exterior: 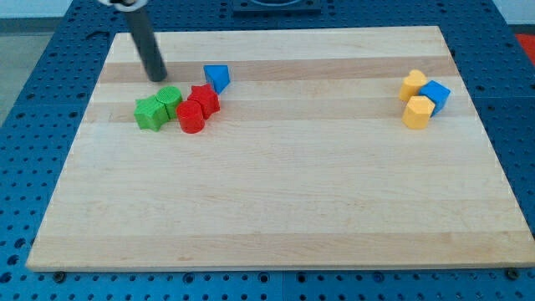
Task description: Move the blue triangle into the yellow hexagon
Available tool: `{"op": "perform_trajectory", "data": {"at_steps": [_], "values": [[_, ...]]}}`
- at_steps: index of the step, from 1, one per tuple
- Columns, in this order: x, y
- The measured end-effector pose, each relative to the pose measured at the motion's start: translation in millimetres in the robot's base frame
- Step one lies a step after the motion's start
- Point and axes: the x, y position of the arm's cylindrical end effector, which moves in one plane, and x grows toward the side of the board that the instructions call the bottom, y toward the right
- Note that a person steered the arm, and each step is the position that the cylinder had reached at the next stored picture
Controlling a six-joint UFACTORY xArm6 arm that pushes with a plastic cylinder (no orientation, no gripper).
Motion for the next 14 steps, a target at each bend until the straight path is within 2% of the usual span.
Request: {"op": "perform_trajectory", "data": {"at_steps": [2, 3, 5, 6, 7, 9, 10, 12, 14], "values": [[9.1, 125.9], [11.4, 160.6], [9.5, 106.2], [17.3, 104.3], [30.5, 130.7], [34.9, 257.4], [34.9, 266.3], [30.3, 207.8], [58.1, 206.1]]}}
